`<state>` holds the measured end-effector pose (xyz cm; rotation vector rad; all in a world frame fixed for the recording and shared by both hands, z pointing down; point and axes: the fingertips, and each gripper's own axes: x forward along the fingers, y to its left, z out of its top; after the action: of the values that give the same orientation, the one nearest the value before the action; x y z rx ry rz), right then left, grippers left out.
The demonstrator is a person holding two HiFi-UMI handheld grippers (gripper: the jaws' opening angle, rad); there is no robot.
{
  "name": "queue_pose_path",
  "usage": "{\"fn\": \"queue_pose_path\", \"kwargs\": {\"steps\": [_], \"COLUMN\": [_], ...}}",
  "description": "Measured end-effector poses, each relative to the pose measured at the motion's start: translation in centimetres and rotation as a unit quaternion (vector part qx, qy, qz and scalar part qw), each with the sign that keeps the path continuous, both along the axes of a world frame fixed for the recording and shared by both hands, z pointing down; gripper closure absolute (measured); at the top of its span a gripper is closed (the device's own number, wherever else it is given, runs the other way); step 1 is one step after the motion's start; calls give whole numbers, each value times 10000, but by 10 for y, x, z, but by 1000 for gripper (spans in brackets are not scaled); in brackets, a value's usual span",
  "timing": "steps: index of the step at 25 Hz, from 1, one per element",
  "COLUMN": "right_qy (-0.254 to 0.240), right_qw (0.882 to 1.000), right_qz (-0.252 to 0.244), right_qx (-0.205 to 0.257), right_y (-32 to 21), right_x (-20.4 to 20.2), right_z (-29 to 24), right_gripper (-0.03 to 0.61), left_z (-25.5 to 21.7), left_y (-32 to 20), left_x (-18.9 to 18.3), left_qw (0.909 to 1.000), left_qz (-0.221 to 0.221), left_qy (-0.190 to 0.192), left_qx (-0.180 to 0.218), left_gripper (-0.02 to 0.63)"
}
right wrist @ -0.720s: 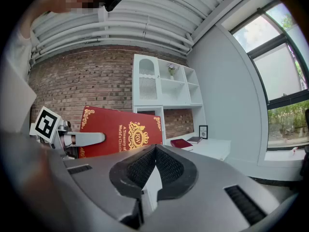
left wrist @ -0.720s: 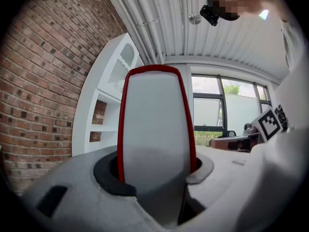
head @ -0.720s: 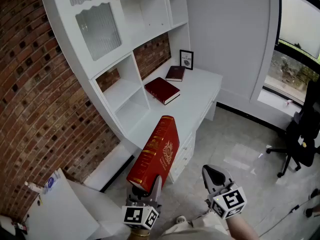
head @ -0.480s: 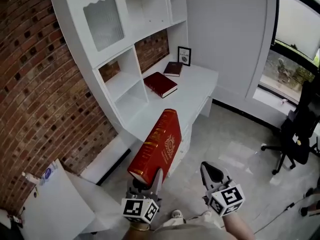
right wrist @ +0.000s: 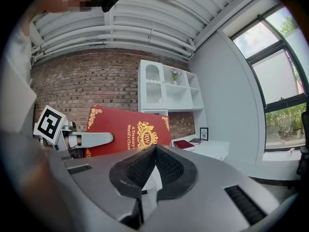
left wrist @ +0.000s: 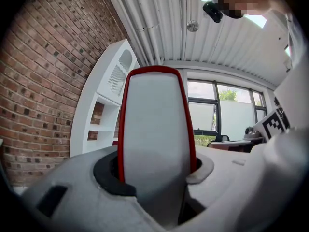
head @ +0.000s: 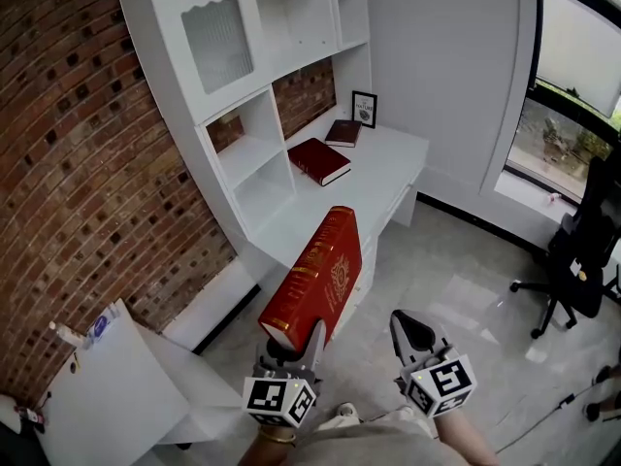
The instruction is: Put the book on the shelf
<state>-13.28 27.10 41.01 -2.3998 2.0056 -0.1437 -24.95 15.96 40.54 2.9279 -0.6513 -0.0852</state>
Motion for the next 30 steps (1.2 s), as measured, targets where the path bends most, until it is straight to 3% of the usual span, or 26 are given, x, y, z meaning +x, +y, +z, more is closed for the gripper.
{"fn": "queue_pose_path", "kwargs": {"steps": [14, 21, 30], "right_qy": [32, -177, -74], "right_qw": [10000, 9998, 9998], "right_qz": [7, -33, -181], "right_qx": [54, 24, -28], "right_y": [-41, -63, -85], "right_x": [-10, -17, -14], "right_z": [0, -4, 11], "right_gripper": [572, 572, 572], "left_z": [-2, 2, 6], "left_y": [-38, -59, -83], "left_x": [6, 0, -6], "left_qw": [9997, 9999, 10000], "left_qz": [217, 120, -84], "left_qy": [121, 84, 31], "left_qx": [60, 37, 9], "left_gripper": [377, 377, 377]}}
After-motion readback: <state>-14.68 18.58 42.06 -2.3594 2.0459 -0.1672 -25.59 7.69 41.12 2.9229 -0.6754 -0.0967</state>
